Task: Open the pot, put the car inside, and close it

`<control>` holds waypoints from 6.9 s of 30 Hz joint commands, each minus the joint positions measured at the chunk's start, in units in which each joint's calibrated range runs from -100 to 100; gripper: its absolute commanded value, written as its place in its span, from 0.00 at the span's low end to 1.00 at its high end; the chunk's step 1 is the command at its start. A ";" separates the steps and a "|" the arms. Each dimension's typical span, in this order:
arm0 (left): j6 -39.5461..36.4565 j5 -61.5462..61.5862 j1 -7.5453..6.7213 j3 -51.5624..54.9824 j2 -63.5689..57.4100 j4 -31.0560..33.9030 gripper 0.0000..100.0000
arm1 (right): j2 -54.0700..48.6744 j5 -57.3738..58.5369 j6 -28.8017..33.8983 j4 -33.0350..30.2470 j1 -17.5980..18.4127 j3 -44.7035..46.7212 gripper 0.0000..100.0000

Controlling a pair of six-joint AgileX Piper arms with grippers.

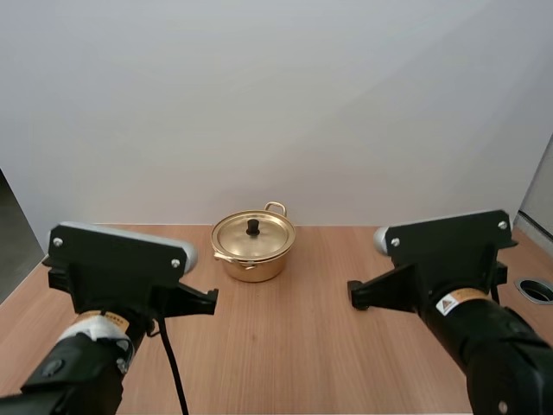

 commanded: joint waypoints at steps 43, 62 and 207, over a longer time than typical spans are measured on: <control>14.45 20.19 -6.69 -57.97 96.66 -6.10 0.79 | 71.49 3.49 -1.18 -2.45 2.55 -34.53 0.85; 19.57 20.46 -6.78 -62.32 100.54 -13.54 0.78 | 72.03 7.85 -1.18 -2.21 2.55 -34.53 0.85; 15.61 42.14 -2.39 -95.24 57.44 -20.69 0.00 | 100.65 20.30 -7.61 5.54 15.21 -68.68 0.00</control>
